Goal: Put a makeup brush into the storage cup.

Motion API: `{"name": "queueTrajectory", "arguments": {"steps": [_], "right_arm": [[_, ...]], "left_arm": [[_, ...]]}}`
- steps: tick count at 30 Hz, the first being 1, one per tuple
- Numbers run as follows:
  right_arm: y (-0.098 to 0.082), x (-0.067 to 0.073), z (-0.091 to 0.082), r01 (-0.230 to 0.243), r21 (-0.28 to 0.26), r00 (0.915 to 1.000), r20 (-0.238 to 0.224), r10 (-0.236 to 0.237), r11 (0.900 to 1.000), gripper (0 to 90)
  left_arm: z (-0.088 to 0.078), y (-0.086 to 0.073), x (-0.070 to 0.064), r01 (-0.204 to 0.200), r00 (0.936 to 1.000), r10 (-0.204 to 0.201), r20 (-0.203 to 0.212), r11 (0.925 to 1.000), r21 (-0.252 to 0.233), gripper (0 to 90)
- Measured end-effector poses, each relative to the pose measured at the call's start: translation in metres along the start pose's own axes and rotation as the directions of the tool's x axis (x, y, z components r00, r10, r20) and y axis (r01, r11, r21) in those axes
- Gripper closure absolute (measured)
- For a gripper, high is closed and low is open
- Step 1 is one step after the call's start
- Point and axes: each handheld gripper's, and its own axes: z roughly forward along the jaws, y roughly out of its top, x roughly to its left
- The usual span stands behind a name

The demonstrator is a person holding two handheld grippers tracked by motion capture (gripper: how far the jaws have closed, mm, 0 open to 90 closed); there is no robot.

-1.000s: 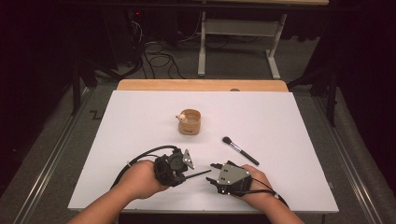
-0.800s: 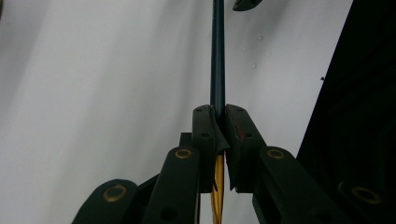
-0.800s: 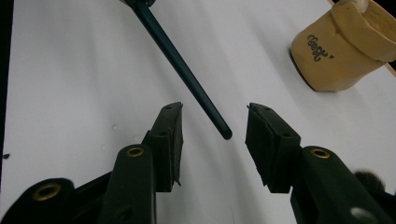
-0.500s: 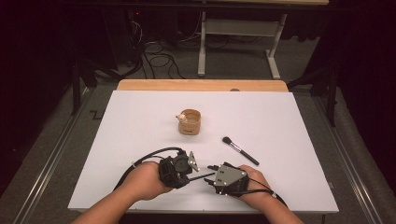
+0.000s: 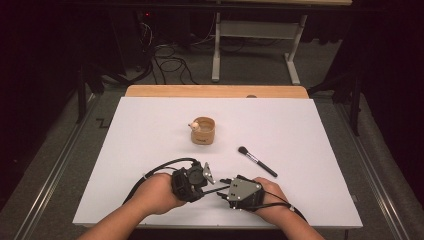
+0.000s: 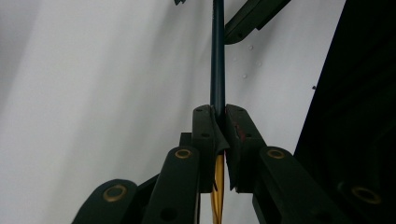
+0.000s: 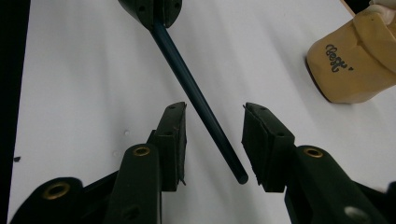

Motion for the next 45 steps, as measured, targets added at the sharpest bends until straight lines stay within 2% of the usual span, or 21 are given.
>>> {"name": "queueTrajectory", "arguments": {"steps": [4,11,28,31,32,33,37,41,45], "right_arm": [[0.0007,0.0,0.0003,0.002,0.006,1.0,-0.003,-0.002,1.0,62.3],[0.0021,0.0003,0.001,0.01,0.009,0.9999,-0.011,-0.01,1.0,63.3],[0.0028,-0.0004,0.0027,0.033,0.023,0.9993,-0.02,-0.032,0.999,69.5],[0.0023,0.0005,0.0039,0.021,0.028,0.9998,0.0,-0.021,0.999,72.0],[0.0023,0.0005,0.0039,0.021,0.028,0.9998,0.0,-0.021,0.999,72.0],[0.0019,-0.0011,0.0036,0.04,0.035,0.9992,-0.008,-0.04,0.999,72.5],[0.0017,-0.0008,0.0044,0.03,0.031,0.9995,-0.005,-0.03,0.999,73.2],[0.0008,-0.0022,0.0047,0.048,0.032,0.9988,-0.002,-0.048,0.998,74.0],[0.0005,-0.0018,0.0051,0.045,0.025,0.999,-0.003,-0.045,0.999,74.8]], "left_arm": [[0.0005,0.0,-0.0008,0.007,1.0,-0.007,0.0,0.9999,-0.01,83.0],[-0.0007,0.001,-0.001,-0.013,0.9999,0.013,0.007,0.9999,-0.004,83.0],[-0.0023,0.0006,-0.0004,-0.014,0.9998,0.014,0.011,0.9999,-0.008,83.0],[-0.0025,-0.0001,0.0001,-0.011,0.9999,0.011,0.009,0.9999,-0.005,83.0],[-0.0028,-0.0002,0.0004,-0.013,0.9999,0.013,0.009,0.9999,-0.005,83.0],[-0.0033,-0.0004,0.0005,-0.012,0.9999,0.012,0.009,0.9999,-0.007,83.0],[-0.0042,-0.0008,0.0005,-0.008,0.9999,0.009,0.008,0.9999,-0.009,83.0],[-0.0046,-0.0011,0.0016,-0.002,0.9999,0.002,0.012,0.9999,-0.013,83.0],[-0.0045,-0.0011,0.0015,-0.004,0.9999,0.004,0.013,0.9999,-0.013,83.0]]}}
